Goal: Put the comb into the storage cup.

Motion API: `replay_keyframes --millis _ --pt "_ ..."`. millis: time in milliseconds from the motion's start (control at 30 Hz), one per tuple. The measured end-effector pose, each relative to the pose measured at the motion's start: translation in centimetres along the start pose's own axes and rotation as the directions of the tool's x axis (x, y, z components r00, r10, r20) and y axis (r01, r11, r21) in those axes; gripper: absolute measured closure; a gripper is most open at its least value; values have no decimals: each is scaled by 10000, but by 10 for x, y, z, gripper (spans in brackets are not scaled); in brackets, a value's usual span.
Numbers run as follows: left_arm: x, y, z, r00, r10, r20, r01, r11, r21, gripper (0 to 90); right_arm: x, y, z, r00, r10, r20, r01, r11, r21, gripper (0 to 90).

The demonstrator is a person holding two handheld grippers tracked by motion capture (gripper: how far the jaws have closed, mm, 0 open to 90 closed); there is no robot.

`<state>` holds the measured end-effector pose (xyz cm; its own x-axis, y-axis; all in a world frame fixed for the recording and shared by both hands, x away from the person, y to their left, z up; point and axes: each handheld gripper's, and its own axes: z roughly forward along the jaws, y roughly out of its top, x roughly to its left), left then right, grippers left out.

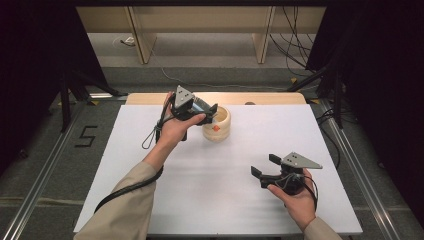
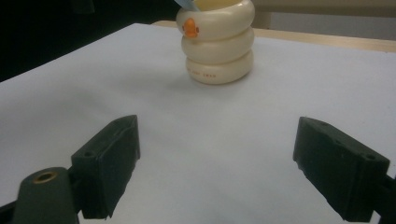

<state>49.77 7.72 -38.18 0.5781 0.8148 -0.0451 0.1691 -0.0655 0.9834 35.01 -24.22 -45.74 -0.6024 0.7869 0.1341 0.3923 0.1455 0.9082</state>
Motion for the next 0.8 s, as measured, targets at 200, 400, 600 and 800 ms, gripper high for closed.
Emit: replay_keyframes --millis 200,400,600,800 --pt "0 4 -4 9996 -106 253 106 9999 -13 0 -1 0 0 10000 -10 6 10 10000 -13 158" --pt "4 3 -10 9998 -83 198 79 9997 216 0 -1 0 -1 10000 36 31 -36 10000 -17 158" --pt "9 2 -21 9998 -116 185 111 9997 235 0 -1 0 -1 10000 37 54 -37 10000 -17 158" --pt "12 1 -31 9997 -56 251 47 9994 356 0 -1 1 -1 9999 -11 104 11 10000 -50 157"
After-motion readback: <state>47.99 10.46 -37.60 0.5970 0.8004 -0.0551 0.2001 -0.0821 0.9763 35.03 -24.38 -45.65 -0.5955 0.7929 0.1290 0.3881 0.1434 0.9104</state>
